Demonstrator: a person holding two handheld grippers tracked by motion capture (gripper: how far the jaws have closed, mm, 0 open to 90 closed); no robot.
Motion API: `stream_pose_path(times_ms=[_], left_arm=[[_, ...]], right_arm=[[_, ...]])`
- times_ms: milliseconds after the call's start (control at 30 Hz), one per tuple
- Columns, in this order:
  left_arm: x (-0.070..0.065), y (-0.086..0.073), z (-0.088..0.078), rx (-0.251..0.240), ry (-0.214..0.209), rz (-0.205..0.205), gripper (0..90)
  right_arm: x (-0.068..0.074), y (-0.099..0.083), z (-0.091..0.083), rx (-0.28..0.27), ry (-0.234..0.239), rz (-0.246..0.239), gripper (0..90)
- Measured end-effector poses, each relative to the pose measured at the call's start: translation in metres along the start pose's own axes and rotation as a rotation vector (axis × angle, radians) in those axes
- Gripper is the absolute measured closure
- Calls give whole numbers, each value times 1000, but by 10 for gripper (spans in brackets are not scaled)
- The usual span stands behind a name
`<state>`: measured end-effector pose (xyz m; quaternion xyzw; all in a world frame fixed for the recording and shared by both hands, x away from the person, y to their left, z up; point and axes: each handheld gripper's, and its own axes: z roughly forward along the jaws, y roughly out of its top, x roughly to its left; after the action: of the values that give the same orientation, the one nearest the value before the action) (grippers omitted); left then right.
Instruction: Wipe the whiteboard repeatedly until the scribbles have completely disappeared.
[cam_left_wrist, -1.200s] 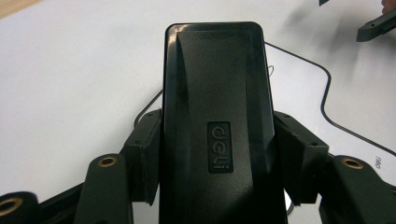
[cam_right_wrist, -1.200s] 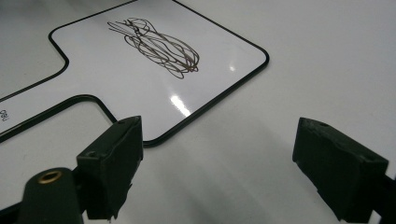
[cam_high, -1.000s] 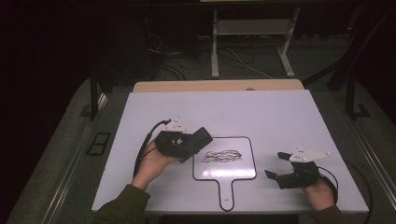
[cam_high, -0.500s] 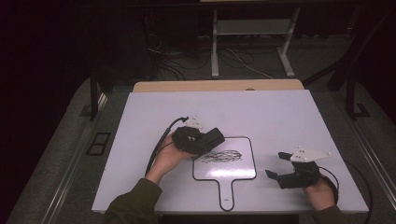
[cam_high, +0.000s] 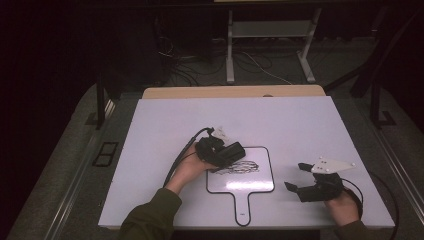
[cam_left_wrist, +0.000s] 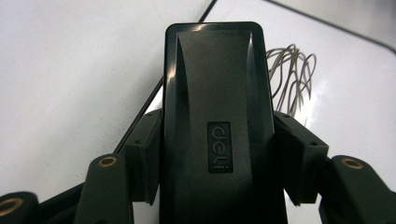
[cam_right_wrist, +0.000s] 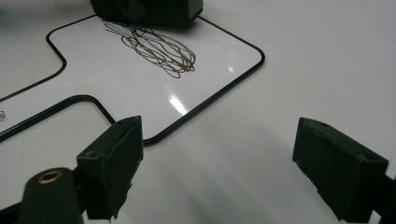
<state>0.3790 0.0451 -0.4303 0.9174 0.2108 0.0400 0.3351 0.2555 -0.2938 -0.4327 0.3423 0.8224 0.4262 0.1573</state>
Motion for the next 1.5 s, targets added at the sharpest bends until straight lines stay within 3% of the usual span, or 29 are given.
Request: stream_pose_path(times_ms=[267, 500, 700, 1233, 1500], left_arm=[[-5, 2, 5, 41, 31, 43, 394], [-6, 1, 5, 35, 35, 44, 395], [-11, 2, 6, 42, 25, 60, 394], [-42, 4, 10, 48, -7, 112, 395], [-41, 5, 11, 44, -19, 105, 396]], right_arm=[[1, 0, 1, 2, 2, -4, 150], [1, 0, 1, 1, 3, -6, 150], [1, 0, 1, 4, 4, -2, 150], [2, 0, 2, 7, 3, 0, 150], [2, 0, 1, 5, 3, 1, 150]])
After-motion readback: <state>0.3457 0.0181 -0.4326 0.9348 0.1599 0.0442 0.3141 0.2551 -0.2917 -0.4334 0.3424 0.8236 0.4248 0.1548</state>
